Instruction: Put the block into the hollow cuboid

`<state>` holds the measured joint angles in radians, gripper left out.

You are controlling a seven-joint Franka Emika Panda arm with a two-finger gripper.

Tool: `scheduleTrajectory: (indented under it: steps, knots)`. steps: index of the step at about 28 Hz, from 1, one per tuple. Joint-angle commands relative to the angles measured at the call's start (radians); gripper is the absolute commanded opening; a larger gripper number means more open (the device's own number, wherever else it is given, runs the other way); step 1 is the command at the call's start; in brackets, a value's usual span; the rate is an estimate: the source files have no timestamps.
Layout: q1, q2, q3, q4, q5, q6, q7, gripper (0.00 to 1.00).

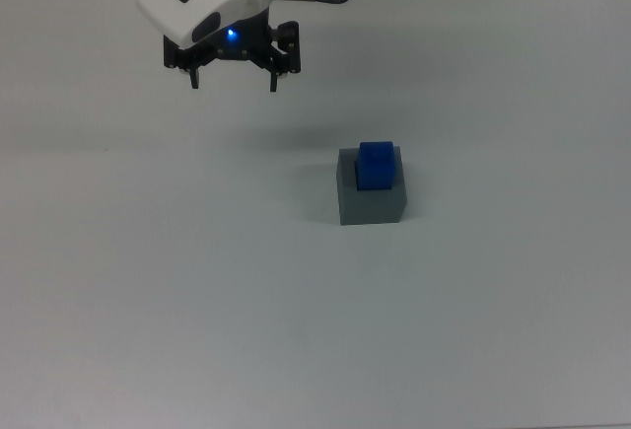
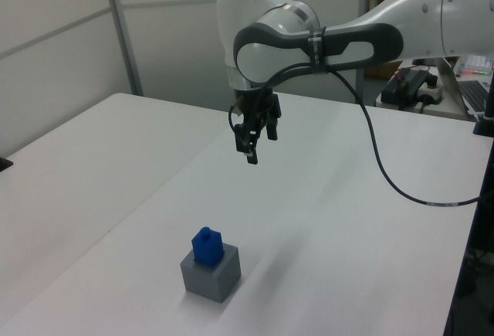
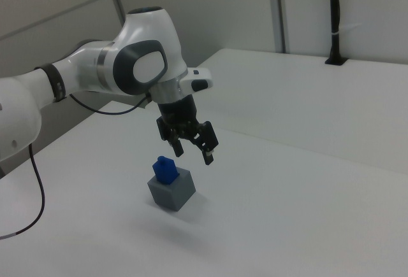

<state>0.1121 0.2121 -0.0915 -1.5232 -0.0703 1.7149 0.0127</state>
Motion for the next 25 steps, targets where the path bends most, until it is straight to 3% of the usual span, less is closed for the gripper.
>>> scheduleTrajectory:
  steps: [1, 25]
  knots:
    - [0.005, -0.005, -0.008, 0.011, -0.011, -0.026, 0.006, 1.0]
    - [-0.002, -0.011, -0.021, 0.012, -0.006, -0.026, 0.001, 1.0]
